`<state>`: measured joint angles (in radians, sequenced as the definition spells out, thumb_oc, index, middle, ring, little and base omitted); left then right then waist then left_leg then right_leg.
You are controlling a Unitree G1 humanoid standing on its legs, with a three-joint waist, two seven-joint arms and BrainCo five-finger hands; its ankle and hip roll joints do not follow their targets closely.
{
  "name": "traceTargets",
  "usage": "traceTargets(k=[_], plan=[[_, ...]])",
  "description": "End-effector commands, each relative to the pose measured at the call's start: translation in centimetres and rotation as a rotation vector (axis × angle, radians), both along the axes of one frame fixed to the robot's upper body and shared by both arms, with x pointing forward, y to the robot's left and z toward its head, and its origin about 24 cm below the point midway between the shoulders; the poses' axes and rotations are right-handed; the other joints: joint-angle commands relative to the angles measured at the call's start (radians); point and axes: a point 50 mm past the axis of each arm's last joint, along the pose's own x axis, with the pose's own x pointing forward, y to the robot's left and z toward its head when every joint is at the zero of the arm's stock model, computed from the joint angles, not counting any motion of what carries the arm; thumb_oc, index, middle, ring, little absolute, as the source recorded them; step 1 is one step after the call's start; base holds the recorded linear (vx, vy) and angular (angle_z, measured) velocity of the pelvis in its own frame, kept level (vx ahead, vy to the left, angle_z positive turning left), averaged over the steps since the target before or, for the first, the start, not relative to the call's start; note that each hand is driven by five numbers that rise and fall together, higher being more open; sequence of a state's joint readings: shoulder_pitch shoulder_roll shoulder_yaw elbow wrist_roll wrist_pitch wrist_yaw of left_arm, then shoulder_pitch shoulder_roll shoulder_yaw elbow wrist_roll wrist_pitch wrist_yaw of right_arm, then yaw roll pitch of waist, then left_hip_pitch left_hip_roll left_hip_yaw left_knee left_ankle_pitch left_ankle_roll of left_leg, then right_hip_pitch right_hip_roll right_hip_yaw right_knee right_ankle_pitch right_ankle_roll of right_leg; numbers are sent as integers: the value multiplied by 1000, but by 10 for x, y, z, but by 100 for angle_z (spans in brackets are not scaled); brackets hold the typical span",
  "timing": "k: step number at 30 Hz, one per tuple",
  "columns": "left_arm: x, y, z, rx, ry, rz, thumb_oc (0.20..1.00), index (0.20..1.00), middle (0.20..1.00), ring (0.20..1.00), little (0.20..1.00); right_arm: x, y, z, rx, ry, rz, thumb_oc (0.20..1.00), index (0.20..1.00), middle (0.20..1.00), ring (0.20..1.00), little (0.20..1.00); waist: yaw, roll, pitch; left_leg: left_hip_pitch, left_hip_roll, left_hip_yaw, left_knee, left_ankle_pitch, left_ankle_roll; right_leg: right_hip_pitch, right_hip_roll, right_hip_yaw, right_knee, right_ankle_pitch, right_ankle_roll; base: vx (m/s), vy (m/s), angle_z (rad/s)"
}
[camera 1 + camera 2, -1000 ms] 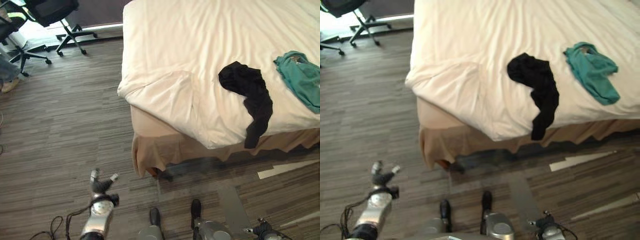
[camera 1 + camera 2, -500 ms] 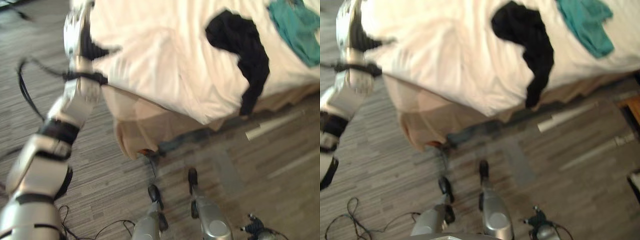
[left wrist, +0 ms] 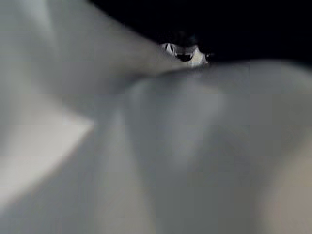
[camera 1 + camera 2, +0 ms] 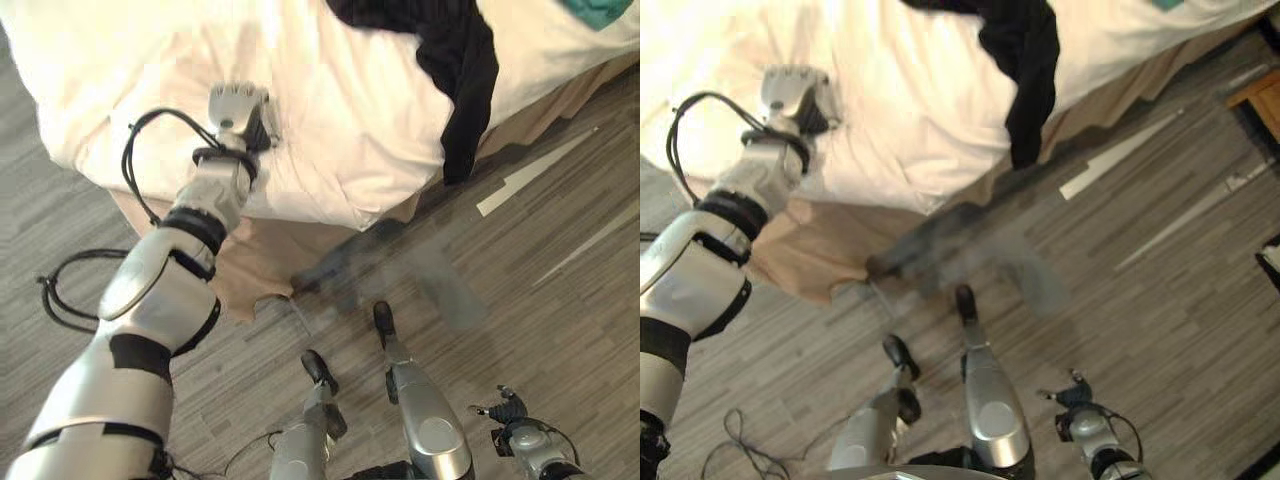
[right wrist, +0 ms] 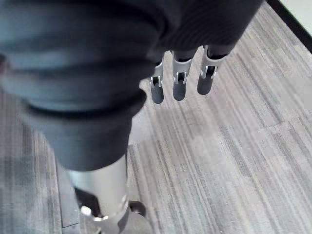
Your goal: Tidy up the quilt and then pick up the clothes from the bed and put them into the laundry hamper.
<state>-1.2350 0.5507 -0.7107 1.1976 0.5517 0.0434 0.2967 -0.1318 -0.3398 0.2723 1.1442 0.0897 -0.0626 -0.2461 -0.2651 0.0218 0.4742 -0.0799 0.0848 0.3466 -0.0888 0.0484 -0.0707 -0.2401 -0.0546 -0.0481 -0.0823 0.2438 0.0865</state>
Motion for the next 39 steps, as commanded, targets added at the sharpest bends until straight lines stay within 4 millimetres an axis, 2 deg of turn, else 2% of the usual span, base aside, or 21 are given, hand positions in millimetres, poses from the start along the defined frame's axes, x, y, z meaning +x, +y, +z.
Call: traceTargets(k=[1, 2, 3, 4, 5, 9, 11, 12, 13, 15, 16, 17, 18, 20, 22, 24, 26, 27, 28, 34, 39], plan=[[-22, 64, -53, 60, 214, 251, 200, 200, 200, 200, 200, -37, -20, -8, -39, 85, -94, 1000, 1000, 1000, 1000, 1000, 32, -16, -81, -19, 41, -39, 66, -51, -45, -54, -102, -20, 101, -182, 107, 107, 40, 1], [-37, 80, -85, 10, 294, 300, 200, 200, 200, 200, 200, -41, -27, -6, -51, 90, -116, 1000, 1000, 1000, 1000, 1000, 40, -12, -105, 18, 34, -42, 55, -57, -44, -14, -102, -29, 97, -188, 105, 81, 36, 4], [-37, 80, -85, 10, 295, 300, 200, 200, 200, 200, 200, -41, -27, -6, -52, 90, -115, 1000, 1000, 1000, 1000, 1000, 40, -12, -104, 20, 34, -42, 54, -57, -44, -13, -102, -29, 96, -188, 105, 138, 70, 7], [-53, 95, -109, -49, 339, 337, 1000, 1000, 1000, 1000, 1000, -42, -33, -4, -63, 86, -137, 1000, 1000, 1000, 1000, 1000, 51, -7, -128, 58, 29, -44, 37, -62, -43, 24, -103, -34, 89, -191, 105, 73, 45, 4], [-53, 95, -110, -49, 339, 338, 1000, 1000, 1000, 1000, 1000, -43, -34, -4, -63, 86, -137, 1000, 1000, 1000, 1000, 1000, 51, -6, -128, 59, 29, -44, 36, -62, -43, 25, -103, -35, 89, -191, 105, 135, 82, 8], [-100, 125, -160, -220, 366, 409, 1000, 1000, 1000, 1000, 1000, -12, -43, 21, -115, -75, -73, 1000, 1000, 1000, 1000, 1000, 90, -7, -173, 121, 29, -58, 5, -65, -43, 94, -105, -56, 70, -196, 105, 74, 35, 17], [-166, 136, -217, -374, 453, 449, 1000, 1000, 1000, 1000, 1000, 32, -44, 62, -181, -265, 74, 1000, 1000, 1000, 1000, 1000, 146, -21, -197, 155, 33, -80, 2, -74, -39, 146, -106, -78, 65, -209, 103, 50, 47, 20], [-167, 136, -217, -375, 453, 451, 1000, 1000, 1000, 1000, 1000, 32, -44, 62, -181, -265, 75, 1000, 1000, 1000, 1000, 1000, 145, -22, -200, 152, 33, -80, 1, -71, -39, 143, -106, -78, 64, -207, 102, 41, 48, 17], [-202, 132, -251, -477, 532, 500, 1000, 1000, 1000, 1000, 1000, 65, -34, 90, -212, -388, 191, 1000, 1000, 1000, 1000, 1000, 176, -31, -209, 165, 35, -90, 2, -77, -36, 162, -106, -88, 66, -217, 100, 11, 20, 17], [-214, 129, -260, -515, 552, 515, 1000, 1000, 1000, 1000, 1000, 76, -30, 102, -220, -437, 222, 1000, 1000, 1000, 1000, 1000, 188, -36, -214, 163, 36, -94, 1, -75, -34, 164, -108, -92, 66, -217, 99, -1, 20, 24], [-236, 122, -279, -550, 616, 546, 1000, 1000, 1000, 1000, 1000, 107, -15, 134, -247, -565, 318, 715, 715, 715, 715, 715, 218, -45, -213, 163, 38, -108, 2, -77, -30, 172, -108, -104, 71, -224, 97, -27, 26, 30], [-245, 118, -287, -561, 646, 563, 1000, 1000, 1000, 1000, 1000, 120, -6, 149, -259, -624, 365, 200, 200, 200, 200, 200, 230, -49, -212, 159, 38, -114, 3, -76, -29, 173, -109, -108, 73, -226, 96, -56, 22, 33], [-254, 113, -296, -585, 675, 586, 1000, 1000, 1000, 1000, 1000, 140, 8, 173, -287, -705, 434, 200, 200, 200, 200, 200, 251, -53, -208, 153, 39, -124, 4, -74, -27, 171, -110, -116, 75, -228, 94, -51, 11, 43], [-260, 108, -303, -613, 695, 596, 1000, 1000, 1000, 1000, 1000, 155, 18, 192, -308, -763, 476, 200, 200, 200, 200, 200, 265, -56, -203, 139, 38, -135, 5, -68, -25, 163, -113, -123, 79, -227, 92, -88, -10, 53], [-263, 90, -315, -634, 738, 576, 1000, 1000, 1000, 1000, 1000, 199, 65, 253, -339, -940, 607, 200, 200, 200, 200, 200, 320, -65, -165, 93, 39, -169, 12, -52, -25, 135, -116, -145, 99, -230, 88, -186, -27, 37], [-253, 89, -313, -616, 729, 552, 1000, 1000, 1000, 1000, 1000, 224, 88, 304, -382, -1039, 650, 200, 200, 200, 200, 200, 358, -71, -129, 34, 44, -195, 26, -33, -28, 91, -120, -156, 114, -226, 85, -216, -41, 18], [-236, 89, -304, -588, 691, 517, 1000, 1000, 1000, 1000, 1000, 240, 101, 349, -422, -1107, 637, 200, 200, 200, 200, 200, 397, -71, -89, -33, 48, -224, 44, -15, -34, 45, -125, -172, 132, -222, 82, -168, -33, 42], [-235, 89, -303, -590, 689, 517, 1000, 1000, 1000, 1000, 1000, 241, 101, 350, -423, -1110, 638, 200, 200, 200, 200, 200, 395, -70, -89, -37, 47, -225, 47, -15, -34, 42, -125, -172, 134, -223, 82, -138, -26, 42], [-218, 83, -297, -584, 654, 469, 1000, 1000, 1000, 1000, 1000, 249, 99, 381, -451, -1146, 569, 200, 200, 200, 200, 200, 425, -59, -52, -99, 49, -253, 64, 2, -43, 3, -136, -199, 153, -223, 79, -87, -15, 55], [-181, 46, -285, -604, 583, 321, 1000, 1000, 1000, 1000, 1000, 257, 108, 378, -419, -1115, 524, 200, 200, 200, 200, 200, 462, -18, 23, -229, 48, -296, 78, 30, -56, -97, -154, -258, 210, -242, 78, -94, -10, 55], [-173, 19, -291, -594, 612, 291, 1000, 1000, 1000, 1000, 1000, 244, 162, 267, -193, -855, 646, 200, 200, 200, 200, 200, 465, 13, 46, -307, 33, -309, 97, 38, -51, -177, -165, -272, 262, -253, 71, -30, 21, 21]])
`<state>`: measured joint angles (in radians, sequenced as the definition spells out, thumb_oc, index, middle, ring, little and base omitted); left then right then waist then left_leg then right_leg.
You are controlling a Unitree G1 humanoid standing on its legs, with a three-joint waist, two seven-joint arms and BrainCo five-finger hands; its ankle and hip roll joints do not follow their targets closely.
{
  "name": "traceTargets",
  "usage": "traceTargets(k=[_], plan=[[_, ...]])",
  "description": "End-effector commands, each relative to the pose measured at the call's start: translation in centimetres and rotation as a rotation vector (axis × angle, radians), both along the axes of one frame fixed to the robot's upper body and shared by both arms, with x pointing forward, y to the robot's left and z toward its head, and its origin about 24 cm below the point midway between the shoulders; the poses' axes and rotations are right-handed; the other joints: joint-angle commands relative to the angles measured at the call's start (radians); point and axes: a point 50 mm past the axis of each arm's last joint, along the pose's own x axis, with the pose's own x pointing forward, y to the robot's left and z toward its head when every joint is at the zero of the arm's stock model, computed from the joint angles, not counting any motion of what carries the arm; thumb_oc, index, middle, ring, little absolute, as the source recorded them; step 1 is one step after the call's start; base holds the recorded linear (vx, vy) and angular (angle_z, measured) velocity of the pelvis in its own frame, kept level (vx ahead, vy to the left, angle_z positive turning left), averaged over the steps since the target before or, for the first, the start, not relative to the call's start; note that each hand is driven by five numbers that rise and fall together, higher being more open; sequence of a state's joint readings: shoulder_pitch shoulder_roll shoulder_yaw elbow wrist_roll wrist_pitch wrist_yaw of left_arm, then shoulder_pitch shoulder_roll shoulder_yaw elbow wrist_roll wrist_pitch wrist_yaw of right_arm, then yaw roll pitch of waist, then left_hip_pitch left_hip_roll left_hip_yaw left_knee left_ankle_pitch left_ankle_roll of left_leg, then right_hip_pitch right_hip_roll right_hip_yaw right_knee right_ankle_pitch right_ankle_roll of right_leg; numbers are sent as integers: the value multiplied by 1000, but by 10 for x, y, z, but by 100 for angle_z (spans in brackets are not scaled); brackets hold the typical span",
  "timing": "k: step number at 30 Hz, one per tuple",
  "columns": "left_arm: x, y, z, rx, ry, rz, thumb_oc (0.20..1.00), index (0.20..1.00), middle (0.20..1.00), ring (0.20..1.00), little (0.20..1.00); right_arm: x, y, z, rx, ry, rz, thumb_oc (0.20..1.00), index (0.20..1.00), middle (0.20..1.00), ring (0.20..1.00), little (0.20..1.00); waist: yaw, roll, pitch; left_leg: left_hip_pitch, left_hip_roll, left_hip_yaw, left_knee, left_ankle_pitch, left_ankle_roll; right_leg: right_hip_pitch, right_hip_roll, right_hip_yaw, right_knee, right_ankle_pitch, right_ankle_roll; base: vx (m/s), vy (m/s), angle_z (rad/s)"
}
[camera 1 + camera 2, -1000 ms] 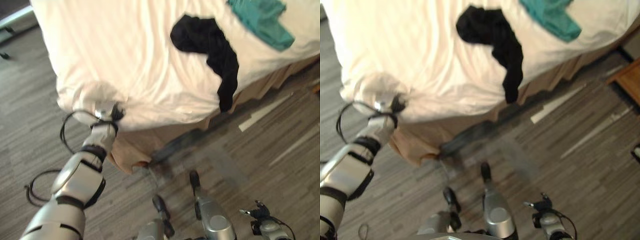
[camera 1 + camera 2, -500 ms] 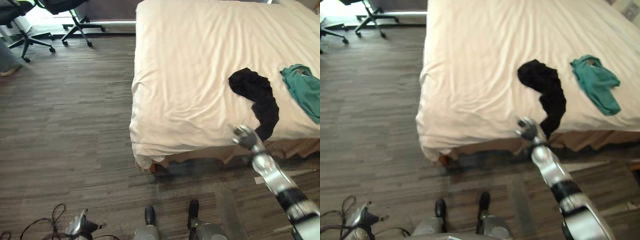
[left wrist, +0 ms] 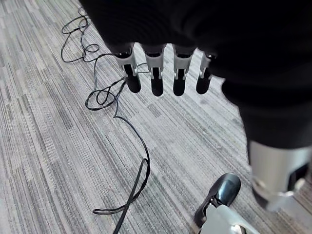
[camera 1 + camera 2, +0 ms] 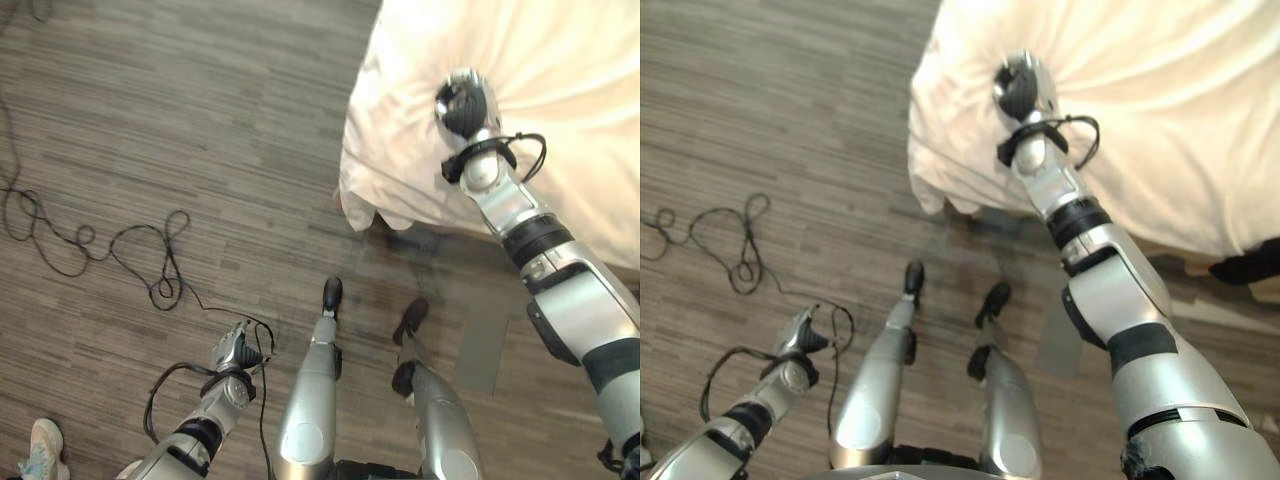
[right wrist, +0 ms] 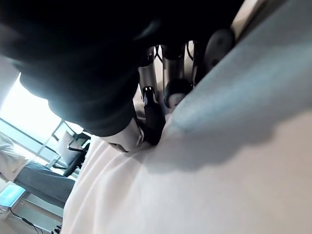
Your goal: Tidy up the quilt and then pick up the clothes from the bed and put them into the laundry hamper.
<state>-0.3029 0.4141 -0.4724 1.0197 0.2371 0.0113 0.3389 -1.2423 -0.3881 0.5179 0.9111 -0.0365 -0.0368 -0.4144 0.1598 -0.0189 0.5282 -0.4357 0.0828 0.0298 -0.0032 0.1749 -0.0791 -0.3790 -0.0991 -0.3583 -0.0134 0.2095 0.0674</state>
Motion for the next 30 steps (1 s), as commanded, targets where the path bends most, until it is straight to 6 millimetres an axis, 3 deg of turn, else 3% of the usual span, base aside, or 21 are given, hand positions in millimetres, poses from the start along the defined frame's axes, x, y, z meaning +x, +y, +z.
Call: traceTargets(k=[1, 2, 3, 5, 6, 7, 9, 10, 11, 12, 13, 14, 15, 16, 20, 23, 24, 25, 26, 27, 30], plan=[[3, -14, -4, 8, 1, -5, 1000, 1000, 1000, 1000, 1000, -20, 43, -145, -49, 504, 173, 200, 200, 200, 200, 200, 35, 51, -8, 60, 35, 9, 6, -89, -41, -28, -120, 39, 189, -219, 89, 38, 0, -6], [3, -14, -4, 8, 2, -4, 1000, 1000, 1000, 1000, 1000, -20, 43, -145, -49, 505, 173, 200, 200, 200, 200, 200, 35, 52, -8, 61, 35, 9, 6, -89, -41, -27, -120, 38, 188, -219, 89, 68, 4, -14], [-2, -19, -10, 7, 26, -15, 1000, 1000, 1000, 1000, 1000, -47, 68, -191, -71, 646, 311, 200, 200, 200, 200, 200, 24, 47, -8, 89, 34, 11, -3, -94, -39, -2, -119, 42, 179, -220, 88, 76, 5, -22], [-10, -22, -17, 10, 65, -29, 1000, 1000, 1000, 1000, 1000, -82, 89, -232, -107, 792, 482, 200, 200, 200, 200, 200, 8, 37, -18, 123, 34, 11, -15, -104, -37, 29, -117, 49, 167, -223, 88, 88, -1, -18], [-11, -22, -17, 10, 66, -29, 1000, 1000, 1000, 1000, 1000, -83, 89, -232, -107, 792, 482, 200, 200, 200, 200, 200, 8, 38, -18, 124, 34, 11, -16, -103, -37, 30, -117, 49, 166, -223, 89, 111, -1, -11], [-17, -23, -23, 8, 102, -31, 1000, 1000, 1000, 1000, 1000, -116, 110, -255, -82, 901, 657, 200, 200, 200, 200, 200, -6, 29, -37, 160, 34, 15, -24, -114, -36, 60, -114, 59, 155, -225, 88, 105, 1, -10], [-19, -23, -24, 11, 115, -30, 1000, 1000, 1000, 1000, 1000, -123, 116, -253, -68, 903, 720, 200, 200, 200, 200, 200, -11, 26, -43, 174, 35, 17, -26, -117, -36, 70, -114, 61, 150, -226, 89, 99, 1, -7], [-21, -21, -26, 20, 130, -33, 1000, 1000, 1000, 1000, 1000, -128, 127, -237, -17, 849, 816, 200, 200, 200, 200, 200, -23, 22, -58, 203, 37, 27, -32, -124, -37, 92, -112, 69, 140, -228, 90, 60, 3, -7], [-21, -21, -26, 20, 130, -33, 1000, 1000, 1000, 1000, 1000, -127, 127, -237, -18, 849, 816, 200, 200, 200, 200, 200, -23, 22, -59, 199, 36, 26, -32, -122, -36, 90, -112, 68, 137, -224, 90, 76, 5, -8], [-20, -19, -25, 23, 130, -30, 1000, 1000, 1000, 1000, 1000, -124, 130, -220, 6, 786, 851, 200, 200, 200, 200, 200, -29, 20, -64, 209, 37, 31, -33, -124, -37, 95, -111, 74, 134, -224, 91, 48, 16, -9], [-20, -14, -23, 32, 120, -16, 1000, 1000, 1000, 1000, 1000, -114, 127, -180, 64, 625, 884, 200, 200, 200, 200, 200, -45, 17, -70, 224, 40, 45, -34, -129, -38, 99, -107, 87, 128, -223, 93, 66, 3, -8], [-20, -12, -22, 31, 115, -6, 1000, 1000, 1000, 1000, 1000, -107, 123, -155, 64, 511, 884, 200, 200, 200, 200, 200, -52, 16, -69, 230, 43, 52, -33, -132, -39, 100, -105, 93, 128, -226, 94, 44, 3, -13], [-20, -12, -22, 31, 114, -7, 1000, 1000, 1000, 1000, 1000, -107, 123, -154, 64, 511, 884, 200, 200, 200, 200, 200, -52, 16, -70, 227, 42, 52, -33, -130, -39, 97, -105, 93, 126, -222, 93, 19, -10, -19], [-19, -9, -21, 34, 103, 1, 1000, 1000, 1000, 1000, 1000, -99, 113, -122, 64, 371, 861, 200, 200, 200, 200, 200, -62, 17, -68, 229, 44, 59, -30, -134, -40, 94, -102, 101, 126, -224, 94, 6, 2, -24], [-17, -12, -18, 12, 79, -11, 1000, 1000, 1000, 1000, 1000, -68, 56, -47, 104, 62, 631, 200, 200, 200, 200, 200, -78, 33, -64, 213, 47, 75, -27, -129, -42, 69, -100, 109, 123, -216, 93, -5, -8, -31], [-17, -17, -18, -15, 72, -26, 1000, 1000, 1000, 1000, 1000, -44, 5, -24, 121, -23, 351, 200, 200, 200, 200, 200, -82, 51, -54, 203, 48, 86, -35, -124, -44, 50, -99, 114, 121, -212, 93, 4, 0, -12], [-17, -19, -19, -35, 73, -21, 1000, 1000, 1000, 1000, 1000, -31, -28, -28, 158, 6, 188, 200, 200, 200, 200, 200, -87, 59, -51, 201, 46, 92, -40, -123, -43, 44, -99, 116, 118, -210, 93, 7, 10, -3], [-17, -19, -19, -35, 73, -21, 1000, 1000, 1000, 1000, 1000, -31, -28, -28, 158, 6, 188, 200, 200, 200, 200, 200, -86, 59, -50, 202, 46, 92, -41, -124, -43, 44, -99, 117, 118, -210, 93, 0, 0, 0], [-19, -21, -21, -44, 82, -22, 1000, 1000, 1000, 1000, 1000, -24, -63, -54, 225, 100, 27, 200, 200, 200, 200, 200, -95, 63, -51, 203, 43, 95, -40, -127, -39, 43, -98, 120, 118, -210, 93, 0, 0, 0], [-19, -21, -21, -44, 82, -22, 1000, 1000, 1000, 1000, 1000, -24, -64, -54, 225, 100, 27, 200, 200, 200, 200, 200, -94, 63, -51, 203, 43, 96, -40, -128, -39, 43, -98, 121, 118, -210, 93, 32, 26, 2], [-20, -26, -23, -48, 93, -30, 1000, 1000, 1000, 1000, 1000, -35, -111, -123, 436, 290, -175, 200, 200, 200, 200, 200, -117, 60, -53, 209, 37, 101, -23, -149, -28, 52, -100, 128, 118, -213, 94, 30, 36, -2]])
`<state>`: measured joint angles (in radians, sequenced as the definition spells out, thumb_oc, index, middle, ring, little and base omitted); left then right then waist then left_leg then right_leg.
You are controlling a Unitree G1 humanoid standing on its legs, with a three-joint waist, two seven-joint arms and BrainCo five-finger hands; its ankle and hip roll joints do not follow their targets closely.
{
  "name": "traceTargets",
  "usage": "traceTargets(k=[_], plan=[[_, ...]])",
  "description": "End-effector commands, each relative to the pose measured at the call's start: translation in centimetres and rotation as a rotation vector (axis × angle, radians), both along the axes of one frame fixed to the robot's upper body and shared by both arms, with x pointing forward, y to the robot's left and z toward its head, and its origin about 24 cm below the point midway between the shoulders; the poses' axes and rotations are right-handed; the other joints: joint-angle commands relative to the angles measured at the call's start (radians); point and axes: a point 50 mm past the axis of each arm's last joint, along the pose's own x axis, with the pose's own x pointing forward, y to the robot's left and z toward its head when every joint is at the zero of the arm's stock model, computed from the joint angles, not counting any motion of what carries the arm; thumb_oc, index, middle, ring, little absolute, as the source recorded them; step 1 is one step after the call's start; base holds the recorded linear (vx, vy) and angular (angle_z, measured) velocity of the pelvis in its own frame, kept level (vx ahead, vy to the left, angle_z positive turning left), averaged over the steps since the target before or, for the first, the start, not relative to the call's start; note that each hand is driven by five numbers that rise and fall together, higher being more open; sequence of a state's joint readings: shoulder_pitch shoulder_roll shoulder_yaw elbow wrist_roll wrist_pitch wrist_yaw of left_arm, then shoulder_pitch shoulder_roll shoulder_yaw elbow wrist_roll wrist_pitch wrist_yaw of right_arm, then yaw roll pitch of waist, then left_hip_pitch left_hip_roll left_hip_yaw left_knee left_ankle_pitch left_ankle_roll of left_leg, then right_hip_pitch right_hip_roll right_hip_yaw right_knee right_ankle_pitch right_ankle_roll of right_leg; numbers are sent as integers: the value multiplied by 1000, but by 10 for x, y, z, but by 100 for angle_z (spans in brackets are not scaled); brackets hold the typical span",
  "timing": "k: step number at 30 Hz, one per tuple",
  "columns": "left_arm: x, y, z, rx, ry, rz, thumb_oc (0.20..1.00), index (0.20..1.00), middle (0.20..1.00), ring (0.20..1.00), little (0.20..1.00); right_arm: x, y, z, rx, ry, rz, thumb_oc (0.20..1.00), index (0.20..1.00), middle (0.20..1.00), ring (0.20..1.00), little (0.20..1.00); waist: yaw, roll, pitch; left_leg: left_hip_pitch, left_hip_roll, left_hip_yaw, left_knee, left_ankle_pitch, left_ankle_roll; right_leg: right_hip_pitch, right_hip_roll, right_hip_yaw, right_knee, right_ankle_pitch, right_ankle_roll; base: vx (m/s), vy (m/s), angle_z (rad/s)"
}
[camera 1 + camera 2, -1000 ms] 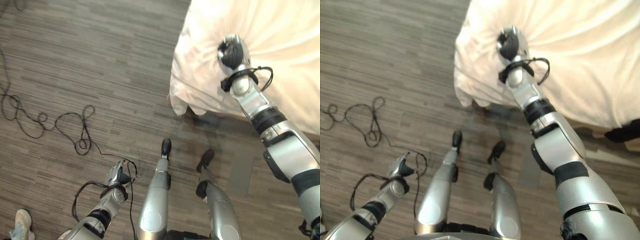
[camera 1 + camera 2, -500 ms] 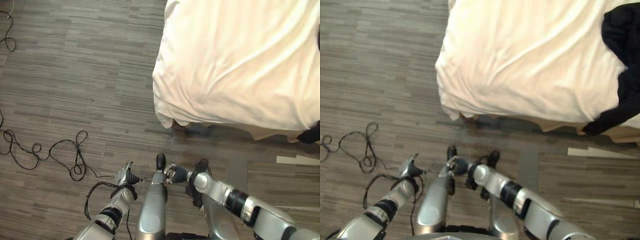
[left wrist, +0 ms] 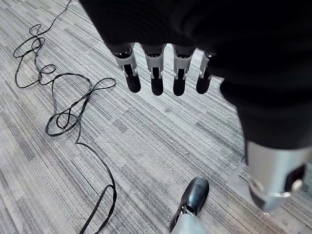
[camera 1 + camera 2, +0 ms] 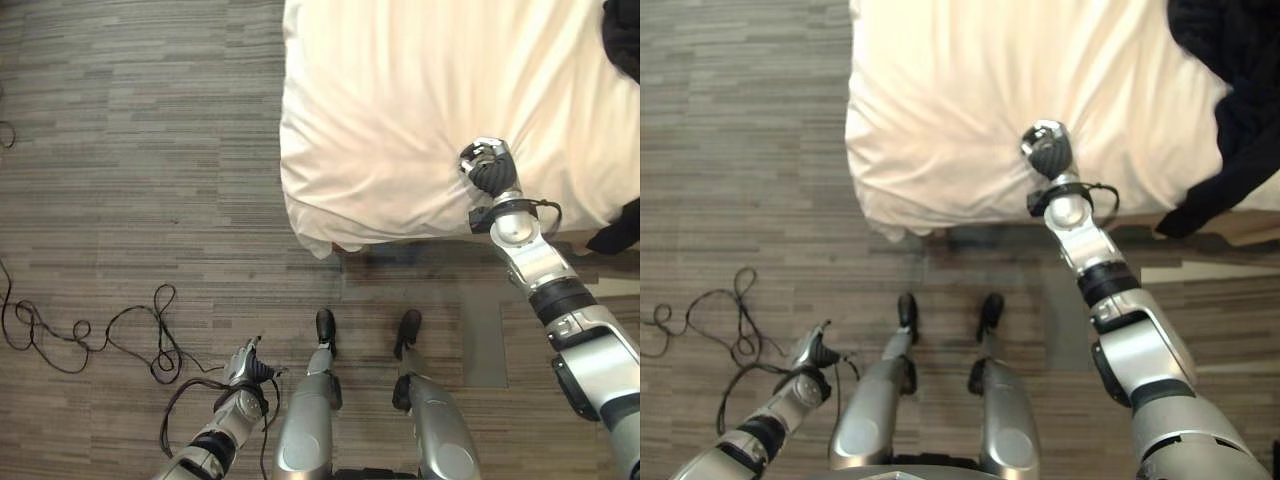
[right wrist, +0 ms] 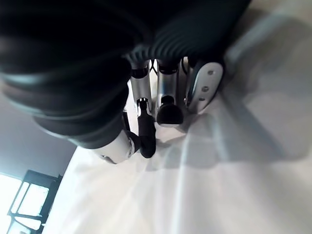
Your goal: Tidy up the quilt and then pick up the clothes from the bed and put them into the laundry hamper.
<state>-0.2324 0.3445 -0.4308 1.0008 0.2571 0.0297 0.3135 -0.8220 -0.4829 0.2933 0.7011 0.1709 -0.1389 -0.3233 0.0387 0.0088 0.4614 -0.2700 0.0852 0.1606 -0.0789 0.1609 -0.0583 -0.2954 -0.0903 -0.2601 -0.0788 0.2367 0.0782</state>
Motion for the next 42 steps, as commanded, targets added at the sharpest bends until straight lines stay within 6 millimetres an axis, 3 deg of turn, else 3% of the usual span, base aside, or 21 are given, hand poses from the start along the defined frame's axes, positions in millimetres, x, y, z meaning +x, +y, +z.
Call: traceTargets(k=[1, 5, 6, 9, 10, 13, 15, 16, 17, 20, 22, 24, 25, 27, 28, 32, 34, 36, 38, 40, 42], plan=[[-1, -8, -6, 33, 38, -40, 1000, 1000, 1000, 1000, 1000, -27, -48, -81, 197, 264, -215, 200, 200, 200, 200, 200, -15, 26, 10, 50, 31, -26, 76, -155, -43, -23, -113, 36, 192, -247, 84, 79, 90, 2], [-24, 5, -20, 110, 175, -43, 1000, 1000, 1000, 1000, 1000, -123, -75, -200, 419, 583, -397, 200, 200, 200, 200, 200, -103, -2, -42, 185, 25, 50, 67, -219, -24, -15, -139, 41, 317, -243, 119, 141, 144, -11], [-24, 5, -20, 110, 175, -43, 1000, 1000, 1000, 1000, 1000, -124, -75, -201, 420, 583, -397, 200, 200, 200, 200, 200, -101, -3, -44, 183, 25, 51, 65, -215, -24, -17, -139, 43, 315, -240, 119, 169, 183, -64], [-39, 13, -26, 116, 232, -20, 1000, 1000, 1000, 1000, 1000, -177, -76, -248, 455, 783, -464, 200, 200, 200, 200, 200, -124, -12, -86, 300, 54, 170, 28, -238, -30, 4, -192, -183, 437, -241, 144, 240, 104, -117], [-49, 19, -29, 127, 264, -11, 1000, 1000, 1000, 1000, 1000, -208, -68, -272, 427, 923, -476, 1000, 1000, 1000, 1000, 1000, -128, -26, -129, 340, 76, 250, 23, -229, -34, 50, -198, -347, 449, -272, 106, 270, -29, -222], [-58, 24, -32, 137, 300, -5, 1000, 1000, 1000, 1000, 1000, -227, -58, -289, 387, 1042, -444, 1000, 1000, 1000, 1000, 1000, -138, -37, -164, 375, 90, 307, 31, -231, -37, 57, -167, -366, 418, -277, 92, 221, -132, -183], [-64, 23, -36, 156, 334, -53, 1000, 1000, 1000, 1000, 1000, -264, -51, -310, 317, 1235, -432, 1000, 1000, 1000, 1000, 1000, -156, -38, -208, 392, 120, 340, 180, -208, -63, 144, -62, -266, 272, -327, 37, 339, -307, -111], [-64, 23, -36, 155, 334, -52, 1000, 1000, 1000, 1000, 1000, -264, -51, -310, 315, 1235, -431, 1000, 1000, 1000, 1000, 1000, -152, -36, -207, 392, 128, 344, 187, -208, -70, 147, -53, -262, 266, -328, 32, 348, -363, -154], [-60, 21, -34, 134, 313, -39, 1000, 1000, 1000, 1000, 1000, -267, -58, -311, 237, 1286, -431, 1000, 1000, 1000, 1000, 1000, -132, -42, -201, 338, 202, 281, 475, -77, -112, 208, 21, -194, 191, -357, -16, 235, -278, -144], [-51, 21, -30, 128, 263, -29, 1000, 1000, 1000, 1000, 1000, -269, -56, -313, 167, 1318, -386, 1000, 1000, 1000, 1000, 1000, -98, -64, -185, 233, 212, 145, 682, -67, -96, 253, 62, -118, 151, -369, -51, 238, -220, -167], [-44, 19, -25, 107, 179, -1, 1000, 1000, 1000, 1000, 1000, -256, -52, -309, 50, 1303, -316, 1000, 1000, 1000, 1000, 1000, -38, -90, -170, 97, 32, -20, 749, -150, -32, 279, 62, 1, 112, -342, -42, 189, 66, -176], [-43, 17, -24, 102, 165, 5, 1000, 1000, 1000, 1000, 1000, -257, -50, -311, 39, 1315, -300, 1000, 1000, 1000, 1000, 1000, -26, -94, -172, 60, -7, -63, 728, -159, -26, 287, 58, 48, 100, -338, -32, 217, 107, -186], [-42, 19, -23, 85, 136, 53, 1000, 1000, 1000, 1000, 1000, -250, -43, -310, 19, 1302, -259, 1000, 1000, 1000, 1000, 1000, -1, -97, -173, 23, -23, -116, 639, -202, -23, 322, 57, 149, 68, -344, -8, 417, 134, -188], [-40, 15, -22, 64, 117, 60, 1000, 1000, 1000, 1000, 1000, -247, -41, -309, 9, 1297, -240, 1000, 1000, 1000, 1000, 1000, 10, -82, -185, 33, -25, -139, 405, -226, -14, 360, 59, 200, 35, -353, 14, 625, 236, -170], [-41, 12, -23, 53, 117, 48, 1000, 1000, 1000, 1000, 1000, -244, -38, -308, -7, 1284, -223, 1000, 1000, 1000, 1000, 1000, 30, -64, -194, 25, -47, -189, 182, -125, -23, 407, 75, 251, 19, -371, 18, 654, 258, -221], [-50, 11, -29, 67, 169, 20, 1000, 1000, 1000, 1000, 1000, -244, -34, -309, -45, 1279, -196, 1000, 1000, 1000, 1000, 1000, 45, -57, -216, 15, -51, -217, 83, -82, -15, 454, 88, 307, 85, -441, 13, 455, 164, -120], [-57, 12, -32, 74, 202, 13, 1000, 1000, 1000, 1000, 1000, -249, -31, -311, -43, 1290, -186, 1000, 1000, 1000, 1000, 1000, 50, -74, -224, 45, -94, -237, 111, -99, 27, 433, 83, 318, 249, -415, 45, 530, 196, -44], [-62, 13, -35, 90, 235, 8, 1000, 1000, 1000, 1000, 1000, -247, -32, -310, -53, 1289, -183, 1000, 1000, 1000, 1000, 1000, 16, -75, -190, 117, -104, -222, 101, -124, 48, 286, 54, 308, 571, -243, 129, 406, 181, -63], [-58, 15, -33, 118, 241, -13, 1000, 1000, 1000, 1000, 1000, -236, -34, -304, -50, 1244, -194, 1000, 1000, 1000, 1000, 1000, -24, -36, -159, 190, -64, -211, 67, -134, 60, 132, 70, 271, 789, -187, 122, 479, 237, -79], [-57, 18, -32, 159, 250, -59, 1000, 1000, 1000, 1000, 1000, -230, -34, -300, -42, 1210, -194, 1000, 1000, 1000, 1000, 1000, -55, -21, -148, 271, -55, -185, 28, -153, 57, 60, 10, 168, 775, -234, 102, 598, 158, 8], [-54, 19, -30, 166, 236, -72, 1000, 1000, 1000, 1000, 1000, -234, -36, -300, -21, 1198, -218, 1000, 1000, 1000, 1000, 1000, -93, -18, -152, 349, -63, -163, -1, -203, 43, 17, 9, 76, 514, -289, 79, 553, -9, -2]])
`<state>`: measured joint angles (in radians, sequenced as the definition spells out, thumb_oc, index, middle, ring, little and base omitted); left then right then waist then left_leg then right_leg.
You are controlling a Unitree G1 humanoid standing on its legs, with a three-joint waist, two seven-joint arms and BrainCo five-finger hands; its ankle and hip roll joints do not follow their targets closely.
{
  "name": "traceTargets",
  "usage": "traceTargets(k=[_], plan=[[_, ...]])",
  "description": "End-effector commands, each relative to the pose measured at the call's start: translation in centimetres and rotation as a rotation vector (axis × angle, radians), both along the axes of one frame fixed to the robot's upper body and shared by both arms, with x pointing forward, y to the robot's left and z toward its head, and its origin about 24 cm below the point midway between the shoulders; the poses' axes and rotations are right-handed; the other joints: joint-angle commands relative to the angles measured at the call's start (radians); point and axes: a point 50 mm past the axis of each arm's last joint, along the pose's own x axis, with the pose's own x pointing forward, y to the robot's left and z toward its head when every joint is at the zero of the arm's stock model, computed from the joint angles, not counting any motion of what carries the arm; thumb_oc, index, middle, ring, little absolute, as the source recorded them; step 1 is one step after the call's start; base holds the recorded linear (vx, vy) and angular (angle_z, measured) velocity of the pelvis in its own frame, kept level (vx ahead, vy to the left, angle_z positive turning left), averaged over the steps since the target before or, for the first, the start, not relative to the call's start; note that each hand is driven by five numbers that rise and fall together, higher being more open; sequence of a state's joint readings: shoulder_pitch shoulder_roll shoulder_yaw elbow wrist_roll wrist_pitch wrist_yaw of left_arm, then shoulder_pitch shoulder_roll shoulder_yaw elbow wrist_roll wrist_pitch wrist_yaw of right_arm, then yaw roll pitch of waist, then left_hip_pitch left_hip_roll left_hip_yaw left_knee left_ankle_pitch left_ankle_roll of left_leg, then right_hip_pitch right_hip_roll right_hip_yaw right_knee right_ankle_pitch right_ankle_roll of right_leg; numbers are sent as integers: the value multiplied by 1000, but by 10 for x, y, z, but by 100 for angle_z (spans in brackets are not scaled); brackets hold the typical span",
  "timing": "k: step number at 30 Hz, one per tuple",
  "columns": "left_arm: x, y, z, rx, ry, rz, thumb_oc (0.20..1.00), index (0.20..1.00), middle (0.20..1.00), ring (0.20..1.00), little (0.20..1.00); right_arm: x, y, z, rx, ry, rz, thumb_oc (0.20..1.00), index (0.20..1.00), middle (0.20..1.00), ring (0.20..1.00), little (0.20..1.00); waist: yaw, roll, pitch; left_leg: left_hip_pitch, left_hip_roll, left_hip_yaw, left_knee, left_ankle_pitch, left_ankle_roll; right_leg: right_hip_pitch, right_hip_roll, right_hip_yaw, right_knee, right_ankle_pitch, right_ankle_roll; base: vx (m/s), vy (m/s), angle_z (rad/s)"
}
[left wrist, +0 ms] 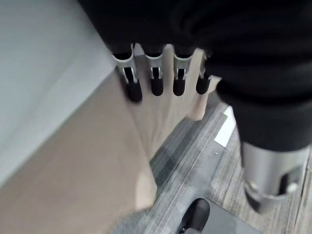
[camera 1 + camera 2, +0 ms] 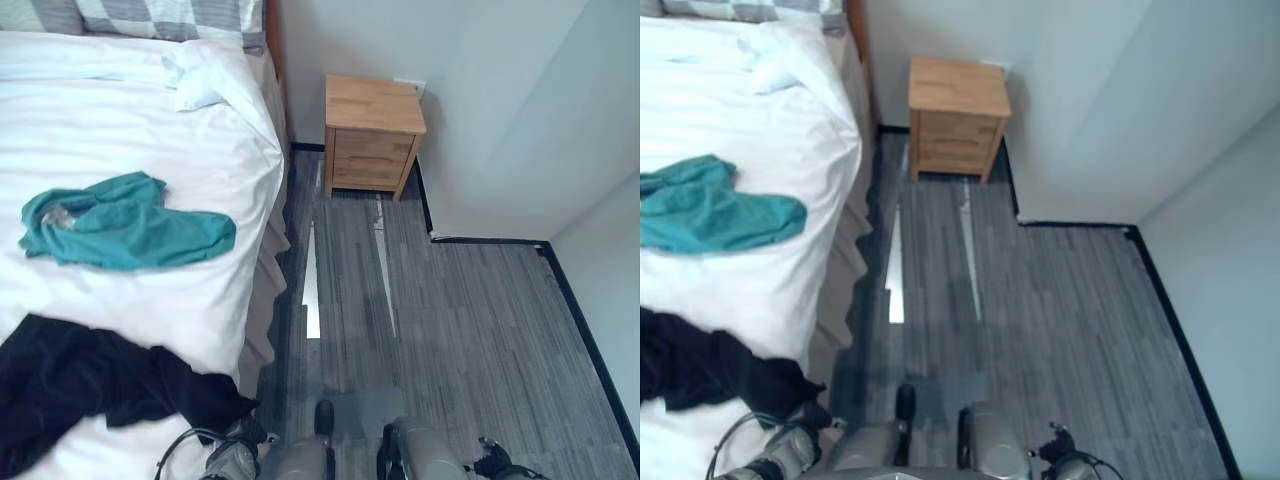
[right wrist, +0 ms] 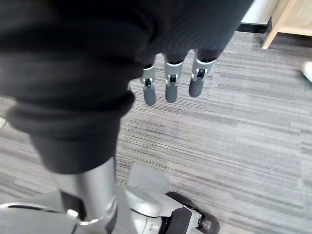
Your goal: Tidy up the quilt and then pick up the clothes from the bed and put them into the laundry hamper.
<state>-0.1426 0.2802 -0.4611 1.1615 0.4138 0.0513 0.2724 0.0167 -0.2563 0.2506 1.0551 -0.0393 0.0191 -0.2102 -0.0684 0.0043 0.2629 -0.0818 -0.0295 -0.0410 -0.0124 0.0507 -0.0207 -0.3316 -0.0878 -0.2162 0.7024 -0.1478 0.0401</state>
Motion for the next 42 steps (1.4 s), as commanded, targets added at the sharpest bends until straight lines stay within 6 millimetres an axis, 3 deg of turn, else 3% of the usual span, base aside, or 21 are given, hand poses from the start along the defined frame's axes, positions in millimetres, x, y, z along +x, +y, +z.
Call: traceTargets(k=[1, 3, 7, 8, 9, 11, 13, 16, 17, 18, 19, 21, 23, 26, 28, 31, 32, 34, 40, 41, 42], plan=[[8, 23, 11, 72, -53, 2, 1000, 1000, 1000, 1000, 1000, 35, -6, 15, -22, -123, -13, 1000, 1000, 1000, 1000, 1000, 13, -9, 49, 166, 57, 37, -67, -97, 4, 62, 11, 28, -275, 96, 117, 374, -76, 10], [4, 29, 10, 106, -18, -16, 1000, 1000, 1000, 1000, 1000, 30, -7, 12, -22, -105, -43, 1000, 1000, 1000, 1000, 1000, -24, -18, 24, 244, 46, 38, -75, -175, -21, 29, 14, 16, -593, 149, 143, 697, -138, 36], [-4, 28, 6, 93, 2, -5, 1000, 1000, 1000, 1000, 1000, 27, -5, 10, -20, -88, -29, 1000, 1000, 1000, 1000, 1000, -24, -4, 13, 293, 56, 42, -24, -215, -30, 59, 23, 5, -621, 160, 129, 549, -51, 17], [-6, 28, 5, 87, -1, 9, 1000, 1000, 1000, 1000, 1000, 27, -6, 10, -26, -86, -8, 1000, 1000, 1000, 1000, 1000, -21, 14, 2, 259, 62, 61, 183, -156, -60, 102, 43, 16, -611, 150, 95, 692, -185, 8], [-4, 30, 8, 57, -44, 82, 1000, 1000, 1000, 1000, 1000, 28, -11, 12, -54, -81, 20, 1000, 1000, 1000, 1000, 1000, 26, -6, 38, 70, 57, 29, 597, -28, -91, 186, 45, 24, -614, 136, 47, 788, -242, 22], [2, 30, 11, 38, -82, 115, 1000, 1000, 1000, 1000, 1000, 37, -16, 16, -77, -92, 37, 1000, 1000, 1000, 1000, 1000, 66, -37, 66, -73, 44, 28, 780, -63, -67, 252, 40, 42, -641, 109, 32, 405, -148, 79], [6, 29, 13, 34, -99, 116, 1000, 1000, 1000, 1000, 1000, 40, -14, 17, -79, -90, 55, 1000, 1000, 1000, 1000, 1000, 89, -45, 69, -124, 51, 44, 778, -82, -58, 290, 36, 50, -663, 97, 32, 430, 0, 6], [4, 20, 10, 14, -106, 101, 1000, 1000, 1000, 1000, 1000, 40, -9, 15, -89, -73, 108, 1000, 1000, 1000, 1000, 1000, 149, -37, 34, -145, 45, 119, 317, -98, -34, 403, 33, 66, -717, 39, 58, 636, 122, -108], [4, 20, 10, 15, -106, 101, 1000, 1000, 1000, 1000, 1000, 40, -9, 15, -88, -73, 108, 1000, 1000, 1000, 1000, 1000, 149, -39, 33, -140, 42, 120, 305, -90, -33, 402, 30, 67, -717, 41, 59, 390, 120, -94], [2, 18, 9, 14, -97, 91, 1000, 1000, 1000, 1000, 1000, 39, -10, 15, -93, -71, 105, 1000, 1000, 1000, 1000, 1000, 153, -31, 19, -146, 47, 166, 195, -55, -31, 433, 39, 52, -721, 19, 61, 479, 134, -39], [1, 16, 7, 16, -75, 66, 1000, 1000, 1000, 1000, 1000, 40, -15, 16, -120, -71, 84, 1000, 1000, 1000, 1000, 1000, 158, -34, -1, -170, 74, 306, 160, -35, -24, 472, 53, 35, -693, -21, 59, 657, 213, -8], [-6, 15, 4, -4, -57, 99, 1000, 1000, 1000, 1000, 1000, 34, -9, 12, -101, -53, 89, 1000, 1000, 1000, 1000, 1000, 175, -39, -16, -87, 34, 296, 129, -69, 32, 436, 40, 3, -454, 2, 97, 588, 189, 23], [-11, 14, 1, -7, -41, 123, 1000, 1000, 1000, 1000, 1000, 26, -11, 9, -96, -26, 63, 1000, 1000, 1000, 1000, 1000, 146, -44, -4, -28, 3, 266, 128, -102, 71, 345, -34, -25, -188, 164, 177, 398, 92, 15], [-12, 17, 1, -3, -45, 151, 1000, 1000, 1000, 1000, 1000, 31, -8, 11, -83, -51, 48, 1000, 1000, 1000, 1000, 1000, 122, -17, 7, 51, 13, 205, 70, -105, 84, 215, -50, -7, -6, 184, 161, 389, 38, 89], [-14, 19, 1, 6, -48, 159, 1000, 1000, 1000, 1000, 1000, 33, -7, 11, -80, -61, 47, 1000, 1000, 1000, 1000, 1000, 110, -11, 9, 97, 16, 135, 30, -102, 72, 166, -56, 3, -102, 136, 139, 380, -204, 108], [-10, 22, 3, 18, -60, 151, 1000, 1000, 1000, 1000, 1000, 39, -6, 15, -71, -98, 24, 1000, 1000, 1000, 1000, 1000, 96, -27, 3, 127, 17, 30, 6, -115, 33, 173, -61, 109, -461, 100, 130, 394, -330, 135], [-3, 21, 5, 20, -72, 140, 1000, 1000, 1000, 1000, 1000, 43, -13, 19, -76, -130, -21, 1000, 1000, 1000, 1000, 1000, 71, -30, -9, 149, 25, -89, -27, -128, 2, 154, -77, 320, -645, 150, 161, 593, -501, 164], [-5, 25, 5, 26, -66, 160, 1000, 1000, 1000, 1000, 1000, 45, -17, 23, -90, -156, -22, 1000, 1000, 1000, 1000, 1000, 72, -48, -20, 171, 47, -147, -32, -152, -30, 146, -96, 410, -682, 202, 188, 424, -425, 198], [-43, 43, -2, 31, -42, 340, 1000, 1000, 1000, 1000, 1000, 84, -24, 61, -146, -391, 60, 1000, 1000, 1000, 1000, 1000, 95, -67, -40, 134, 126, -234, 12, -144, -86, 206, -83, 282, -710, 188, 179, 213, -424, 164], [-43, 38, -2, 15, -54, 339, 1000, 1000, 1000, 1000, 1000, 102, -47, 92, -229, -532, 45, 1000, 1000, 1000, 1000, 1000, 88, -62, -23, 57, 146, -121, 57, -123, -80, 245, -106, 185, -720, 169, 167, 40, -346, 52], [-42, 38, -2, 14, -54, 339, 1000, 1000, 1000, 1000, 1000, 102, -47, 93, -229, -532, 45, 1000, 1000, 1000, 1000, 1000, 85, -63, -25, 52, 144, -124, 58, -121, -79, 243, -108, 183, -721, 171, 168, -115, -339, 132]])
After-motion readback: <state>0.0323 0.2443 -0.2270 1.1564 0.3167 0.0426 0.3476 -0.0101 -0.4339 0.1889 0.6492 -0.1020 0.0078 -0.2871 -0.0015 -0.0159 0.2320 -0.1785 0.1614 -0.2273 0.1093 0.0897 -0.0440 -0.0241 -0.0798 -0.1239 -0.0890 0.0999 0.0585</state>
